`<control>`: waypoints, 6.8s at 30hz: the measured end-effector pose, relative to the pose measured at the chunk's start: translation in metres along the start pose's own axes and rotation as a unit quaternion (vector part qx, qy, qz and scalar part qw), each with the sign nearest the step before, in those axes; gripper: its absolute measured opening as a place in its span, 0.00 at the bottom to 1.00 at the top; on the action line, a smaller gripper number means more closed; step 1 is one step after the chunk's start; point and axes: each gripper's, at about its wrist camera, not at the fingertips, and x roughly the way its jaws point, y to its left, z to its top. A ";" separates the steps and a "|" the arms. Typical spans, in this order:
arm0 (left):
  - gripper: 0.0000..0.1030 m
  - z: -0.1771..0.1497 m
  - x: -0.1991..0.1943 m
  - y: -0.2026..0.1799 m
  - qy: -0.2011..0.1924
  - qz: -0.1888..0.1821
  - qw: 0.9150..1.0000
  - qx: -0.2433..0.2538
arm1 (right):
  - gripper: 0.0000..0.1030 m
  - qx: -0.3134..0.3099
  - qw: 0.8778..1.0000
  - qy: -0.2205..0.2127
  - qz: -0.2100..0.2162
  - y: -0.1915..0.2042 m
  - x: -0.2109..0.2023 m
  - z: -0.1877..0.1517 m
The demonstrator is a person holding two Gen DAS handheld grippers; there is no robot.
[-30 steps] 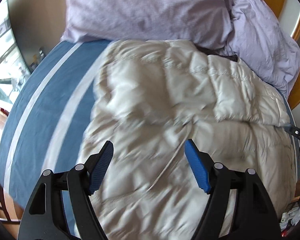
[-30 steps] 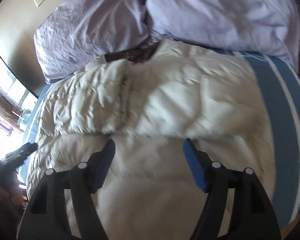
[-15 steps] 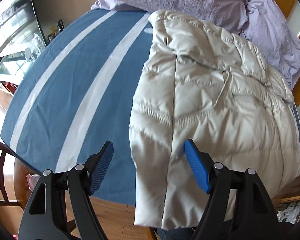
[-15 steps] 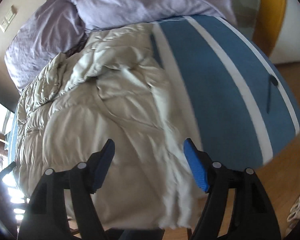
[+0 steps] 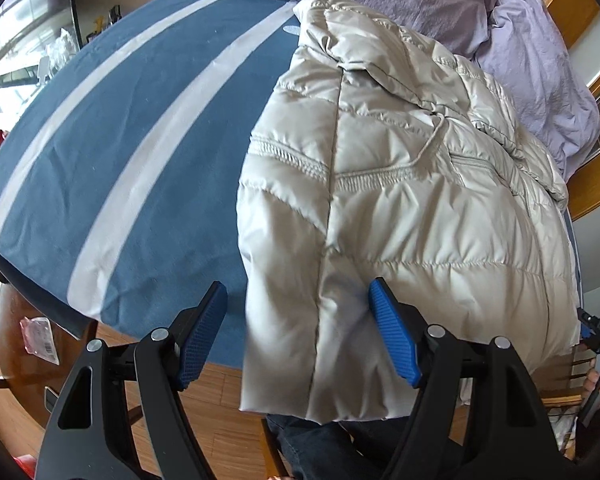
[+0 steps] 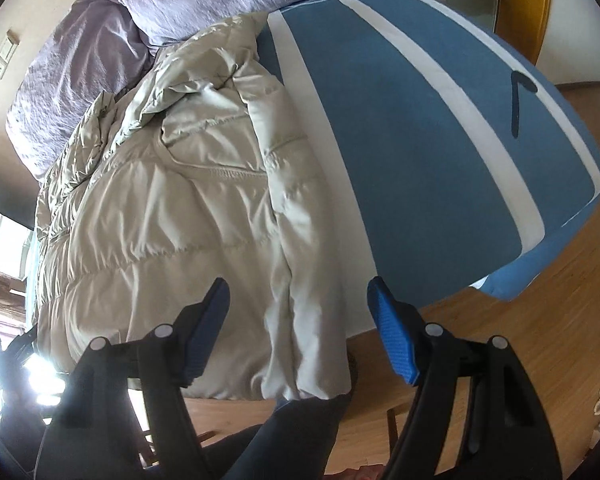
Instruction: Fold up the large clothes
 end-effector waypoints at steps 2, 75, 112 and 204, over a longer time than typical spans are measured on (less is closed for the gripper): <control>0.71 -0.001 0.000 -0.002 -0.003 0.000 1.000 0.000 | 0.61 0.001 1.000 0.005 0.015 -0.002 0.002 -0.003; 0.11 0.314 0.040 -0.113 -0.134 0.056 0.988 -0.052 | 0.08 -0.028 0.989 -0.125 0.072 0.128 0.068 0.319; 0.80 0.258 0.066 -0.173 -0.131 0.089 0.987 0.019 | 0.53 -0.163 0.980 -0.045 0.101 0.278 0.094 0.259; 0.88 0.312 0.163 -0.190 -0.106 0.135 0.984 0.056 | 0.44 -0.072 0.989 -0.129 0.020 0.207 0.114 0.304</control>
